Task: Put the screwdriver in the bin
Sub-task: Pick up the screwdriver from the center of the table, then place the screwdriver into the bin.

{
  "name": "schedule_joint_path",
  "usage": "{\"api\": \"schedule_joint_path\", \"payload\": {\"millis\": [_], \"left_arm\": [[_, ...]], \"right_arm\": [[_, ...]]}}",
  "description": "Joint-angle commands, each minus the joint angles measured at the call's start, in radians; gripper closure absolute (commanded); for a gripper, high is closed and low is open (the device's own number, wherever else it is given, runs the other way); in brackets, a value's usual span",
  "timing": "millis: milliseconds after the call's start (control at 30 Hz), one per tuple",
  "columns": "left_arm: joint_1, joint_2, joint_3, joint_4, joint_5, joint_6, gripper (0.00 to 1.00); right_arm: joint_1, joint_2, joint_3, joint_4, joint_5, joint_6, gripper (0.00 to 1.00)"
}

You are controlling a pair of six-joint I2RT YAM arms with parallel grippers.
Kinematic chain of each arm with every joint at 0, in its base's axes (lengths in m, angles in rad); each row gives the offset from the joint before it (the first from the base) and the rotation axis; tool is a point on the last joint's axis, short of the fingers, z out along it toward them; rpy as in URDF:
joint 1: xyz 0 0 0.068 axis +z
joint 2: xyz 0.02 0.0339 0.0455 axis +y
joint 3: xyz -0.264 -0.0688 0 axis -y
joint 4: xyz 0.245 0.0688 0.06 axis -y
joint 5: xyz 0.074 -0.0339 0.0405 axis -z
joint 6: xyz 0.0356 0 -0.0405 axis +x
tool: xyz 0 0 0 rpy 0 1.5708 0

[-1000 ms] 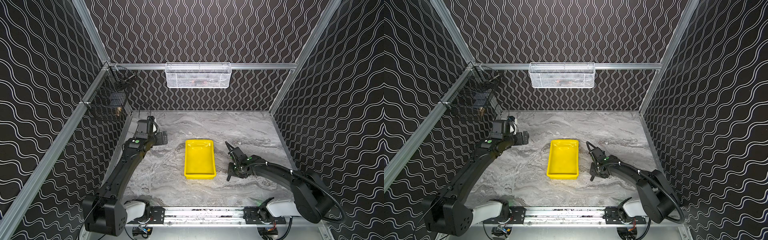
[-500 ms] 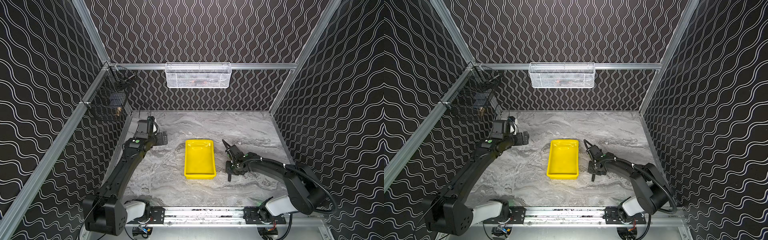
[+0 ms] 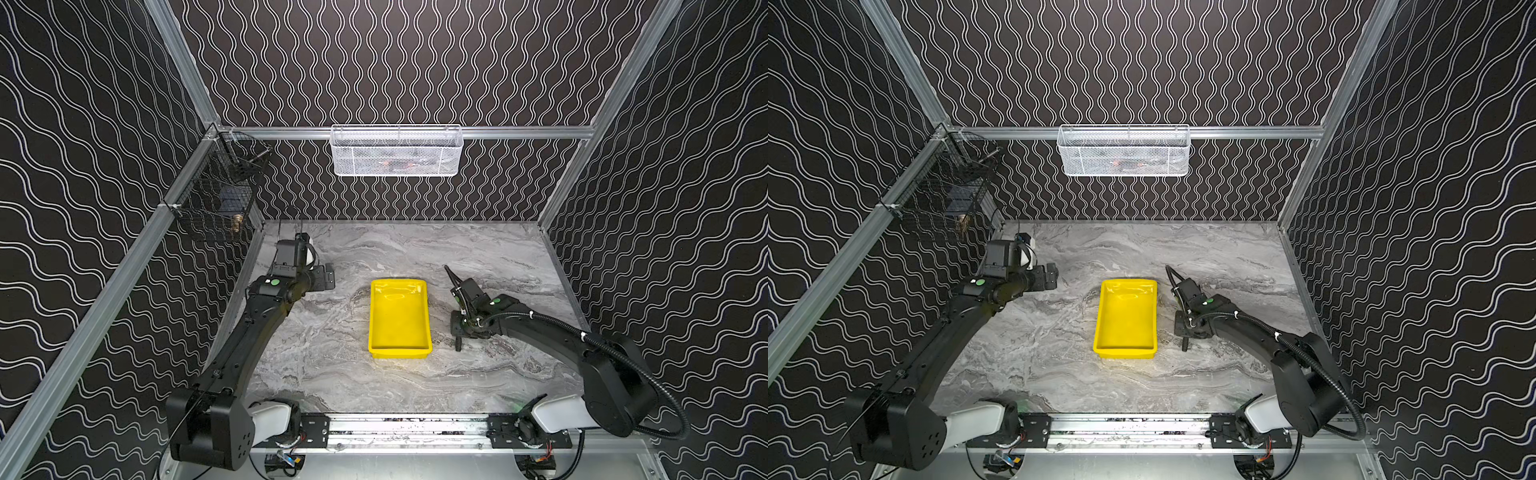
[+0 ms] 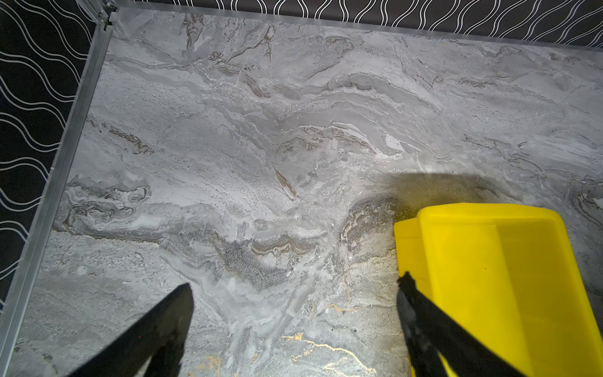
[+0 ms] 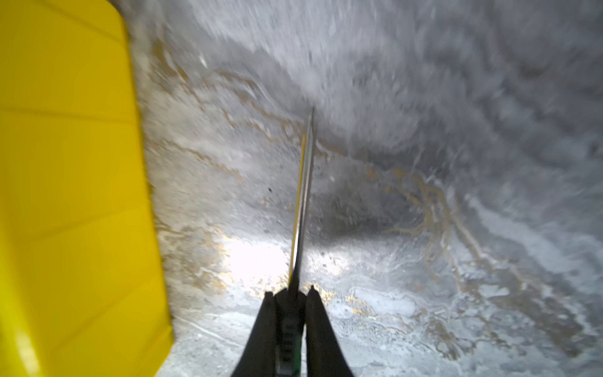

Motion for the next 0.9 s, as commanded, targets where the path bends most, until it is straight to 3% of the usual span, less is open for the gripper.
{"api": "schedule_joint_path", "payload": {"millis": [0,433,867], "left_arm": [[0.0,-0.004,0.004,0.002,-0.003,0.007,0.01],[0.001,-0.011,0.007,-0.002,-0.009,0.01,0.01],[0.001,-0.011,0.005,-0.004,-0.007,0.014,0.01]], "right_arm": [[0.001,-0.01,0.071,-0.079,0.028,-0.041,0.97],[0.097,0.177,0.519,-0.195,-0.044,-0.153,0.95],[0.249,0.439,0.584,-0.095,-0.145,-0.121,0.95]]}}
